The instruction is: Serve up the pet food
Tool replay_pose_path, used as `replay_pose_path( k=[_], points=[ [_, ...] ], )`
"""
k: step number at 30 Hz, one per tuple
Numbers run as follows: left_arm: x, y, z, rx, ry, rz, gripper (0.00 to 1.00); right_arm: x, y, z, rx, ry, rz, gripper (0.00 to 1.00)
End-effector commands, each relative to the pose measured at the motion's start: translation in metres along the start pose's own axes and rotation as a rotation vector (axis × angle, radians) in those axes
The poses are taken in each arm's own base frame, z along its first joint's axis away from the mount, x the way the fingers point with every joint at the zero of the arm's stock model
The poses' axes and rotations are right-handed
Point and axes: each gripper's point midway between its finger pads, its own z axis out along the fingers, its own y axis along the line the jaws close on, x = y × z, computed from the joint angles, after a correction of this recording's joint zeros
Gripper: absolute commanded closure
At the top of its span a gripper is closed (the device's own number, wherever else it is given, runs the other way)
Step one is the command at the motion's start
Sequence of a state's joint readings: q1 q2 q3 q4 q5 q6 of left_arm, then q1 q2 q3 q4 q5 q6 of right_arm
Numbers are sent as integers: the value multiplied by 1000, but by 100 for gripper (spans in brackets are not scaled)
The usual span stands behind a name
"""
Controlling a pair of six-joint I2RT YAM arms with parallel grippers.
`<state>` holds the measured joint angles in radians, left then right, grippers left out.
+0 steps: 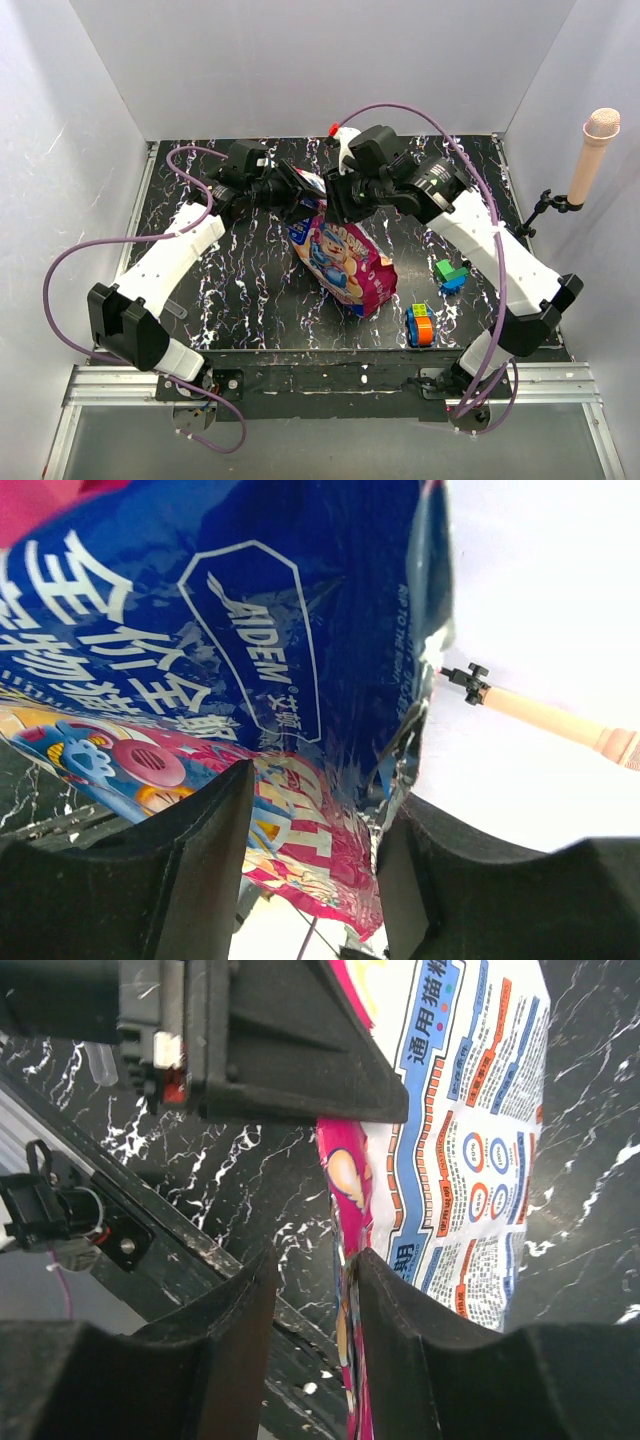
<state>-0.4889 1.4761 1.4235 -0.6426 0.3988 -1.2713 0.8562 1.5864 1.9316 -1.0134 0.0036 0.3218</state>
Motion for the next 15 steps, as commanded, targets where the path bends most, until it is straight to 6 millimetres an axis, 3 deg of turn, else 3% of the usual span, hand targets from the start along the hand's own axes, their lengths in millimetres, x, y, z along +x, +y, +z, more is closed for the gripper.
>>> replay_pose_path(
  k=[1, 11, 15],
  points=[
    [-5, -18, -24, 51, -70, 74, 53, -15, 2, -37, 5, -76, -145, 54],
    [-7, -27, -25, 53, -72, 89, 52, -24, -16, -41, 42, -113, -155, 54],
    [-6, -37, -25, 72, -54, 106, 38, -32, -27, -48, 67, -144, -122, 57]
  ],
)
